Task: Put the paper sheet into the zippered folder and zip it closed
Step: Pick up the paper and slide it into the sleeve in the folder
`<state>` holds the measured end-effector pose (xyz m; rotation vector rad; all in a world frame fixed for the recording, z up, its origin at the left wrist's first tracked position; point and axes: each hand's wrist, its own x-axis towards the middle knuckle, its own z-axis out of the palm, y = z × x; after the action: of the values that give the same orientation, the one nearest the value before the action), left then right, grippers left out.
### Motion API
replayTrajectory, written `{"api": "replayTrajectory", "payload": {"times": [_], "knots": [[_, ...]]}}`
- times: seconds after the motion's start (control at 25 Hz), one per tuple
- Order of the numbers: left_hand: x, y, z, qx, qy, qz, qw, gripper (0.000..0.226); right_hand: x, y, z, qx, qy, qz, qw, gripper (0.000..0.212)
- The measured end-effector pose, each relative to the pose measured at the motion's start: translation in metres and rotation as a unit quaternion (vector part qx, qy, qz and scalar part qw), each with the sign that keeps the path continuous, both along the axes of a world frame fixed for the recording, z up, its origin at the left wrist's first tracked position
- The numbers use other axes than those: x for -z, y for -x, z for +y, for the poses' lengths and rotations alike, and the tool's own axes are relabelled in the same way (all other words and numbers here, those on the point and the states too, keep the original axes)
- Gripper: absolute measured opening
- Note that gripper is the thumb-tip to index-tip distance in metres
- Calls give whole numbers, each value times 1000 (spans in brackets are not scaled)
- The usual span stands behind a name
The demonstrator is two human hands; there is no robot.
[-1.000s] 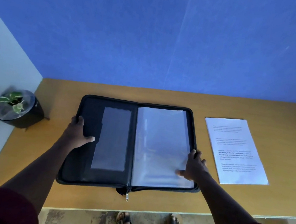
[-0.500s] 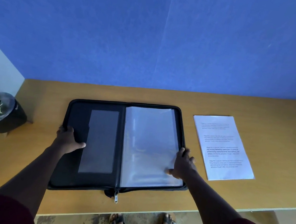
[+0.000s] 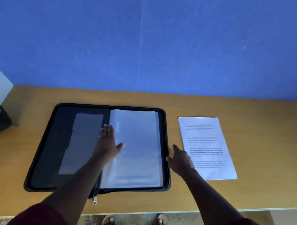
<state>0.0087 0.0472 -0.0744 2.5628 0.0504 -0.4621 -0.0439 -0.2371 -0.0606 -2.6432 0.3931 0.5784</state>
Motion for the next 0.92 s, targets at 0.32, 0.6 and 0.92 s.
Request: {"api": "replayTrajectory", "payload": {"times": [0.32, 0.6, 0.92], "knots": [[-12, 18, -147, 89, 14, 9, 996, 91, -3, 1, -107, 48, 10, -58, 997, 57], [-6, 20, -238, 136, 4, 19, 991, 92, 8, -2, -199, 99, 30, -96, 990, 48], [4, 20, -299, 122, 33, 67, 990, 77, 29, -4, -247, 95, 34, -32, 994, 50]]}}
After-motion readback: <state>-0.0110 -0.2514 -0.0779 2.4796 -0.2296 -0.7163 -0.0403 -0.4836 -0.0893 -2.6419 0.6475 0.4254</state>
